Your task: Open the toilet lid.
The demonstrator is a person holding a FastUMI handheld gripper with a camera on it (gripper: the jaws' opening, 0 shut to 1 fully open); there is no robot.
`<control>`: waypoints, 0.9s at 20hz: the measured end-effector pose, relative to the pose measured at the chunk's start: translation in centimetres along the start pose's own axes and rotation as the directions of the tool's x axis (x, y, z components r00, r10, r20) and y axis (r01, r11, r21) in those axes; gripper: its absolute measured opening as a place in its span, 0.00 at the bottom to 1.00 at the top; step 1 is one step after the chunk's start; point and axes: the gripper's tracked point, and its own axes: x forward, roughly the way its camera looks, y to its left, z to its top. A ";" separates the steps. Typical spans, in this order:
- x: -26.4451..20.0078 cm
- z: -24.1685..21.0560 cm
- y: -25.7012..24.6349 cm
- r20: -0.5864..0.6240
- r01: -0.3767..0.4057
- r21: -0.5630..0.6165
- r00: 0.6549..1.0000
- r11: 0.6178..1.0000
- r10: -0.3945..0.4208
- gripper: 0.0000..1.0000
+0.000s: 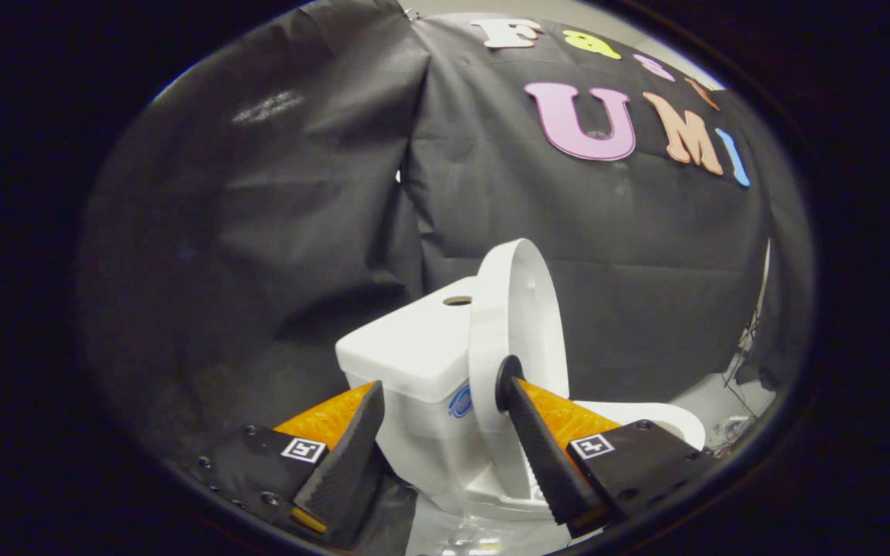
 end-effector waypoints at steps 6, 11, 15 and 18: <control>-3.2 2.1 1.1 0.032 -0.054 0.043 0.998 0.998 0.052 0.99; -6.4 4.1 -1.1 0.057 -0.053 0.045 0.997 0.998 0.051 0.99; -8.0 5.4 -3.5 0.039 -0.077 -0.019 0.996 0.997 0.077 0.99; -8.9 6.1 -6.2 0.036 -0.072 -0.046 0.997 0.996 0.074 0.99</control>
